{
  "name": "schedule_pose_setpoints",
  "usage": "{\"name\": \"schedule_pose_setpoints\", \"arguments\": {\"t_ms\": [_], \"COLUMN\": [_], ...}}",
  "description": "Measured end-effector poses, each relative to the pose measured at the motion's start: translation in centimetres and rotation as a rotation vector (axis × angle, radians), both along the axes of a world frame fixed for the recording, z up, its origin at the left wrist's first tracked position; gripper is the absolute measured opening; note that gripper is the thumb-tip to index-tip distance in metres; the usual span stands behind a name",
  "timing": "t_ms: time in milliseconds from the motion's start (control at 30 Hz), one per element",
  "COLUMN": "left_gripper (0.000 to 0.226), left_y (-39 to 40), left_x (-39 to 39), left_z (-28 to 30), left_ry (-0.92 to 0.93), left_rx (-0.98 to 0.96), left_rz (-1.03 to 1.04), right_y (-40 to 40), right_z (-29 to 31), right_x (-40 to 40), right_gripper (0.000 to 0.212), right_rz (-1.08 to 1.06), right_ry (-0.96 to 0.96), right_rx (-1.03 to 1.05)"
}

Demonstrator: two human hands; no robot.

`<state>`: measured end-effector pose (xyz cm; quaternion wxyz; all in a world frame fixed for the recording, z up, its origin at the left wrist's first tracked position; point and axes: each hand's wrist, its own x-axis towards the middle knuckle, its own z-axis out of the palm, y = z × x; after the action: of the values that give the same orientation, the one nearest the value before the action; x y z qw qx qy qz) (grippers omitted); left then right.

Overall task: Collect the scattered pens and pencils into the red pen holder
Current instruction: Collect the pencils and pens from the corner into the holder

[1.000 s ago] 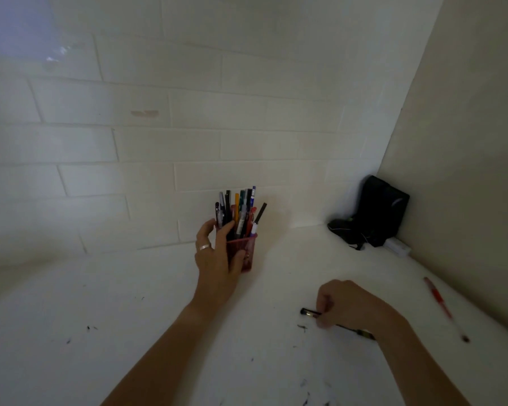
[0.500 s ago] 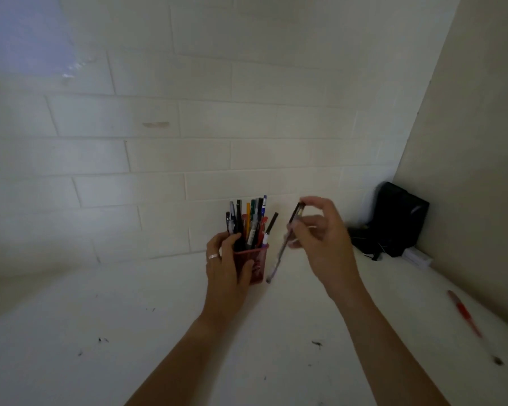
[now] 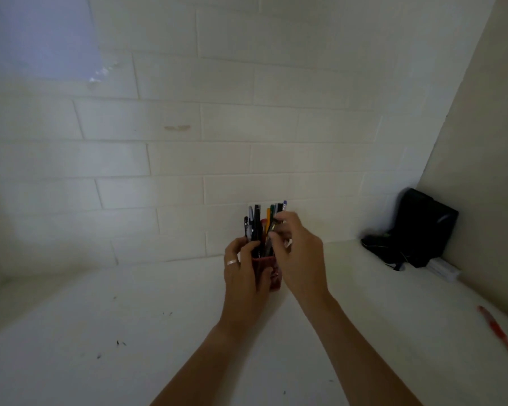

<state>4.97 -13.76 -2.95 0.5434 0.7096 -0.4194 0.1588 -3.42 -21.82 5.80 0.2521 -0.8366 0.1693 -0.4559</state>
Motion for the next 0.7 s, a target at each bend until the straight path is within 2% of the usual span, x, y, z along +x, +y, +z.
{"name": "schedule_pose_setpoints", "arguments": {"t_ms": [167, 300, 567, 700], "left_gripper": [0.047, 0.041, 0.048, 0.065], "left_y": [-0.2, -0.4, -0.2, 0.5], "left_x": [0.0, 0.1, -0.2, -0.8], "left_z": [-0.1, -0.3, 0.0, 0.5], "left_ry": [0.023, 0.027, 0.004, -0.011], "left_rx": [-0.034, -0.049, -0.054, -0.018], "left_rz": [-0.02, -0.029, 0.019, 0.091], "right_y": [-0.2, -0.2, -0.1, -0.6], "right_z": [-1.3, -2.3, -2.3, -2.0], "right_x": [0.2, 0.2, -1.0, -4.0], "right_gripper": [0.022, 0.03, 0.048, 0.052], "right_rz": [-0.072, -0.111, -0.065, -0.014], "right_ry": [0.081, 0.09, 0.226, 0.227], "right_rx": [-0.214, -0.231, -0.304, -0.244]}}
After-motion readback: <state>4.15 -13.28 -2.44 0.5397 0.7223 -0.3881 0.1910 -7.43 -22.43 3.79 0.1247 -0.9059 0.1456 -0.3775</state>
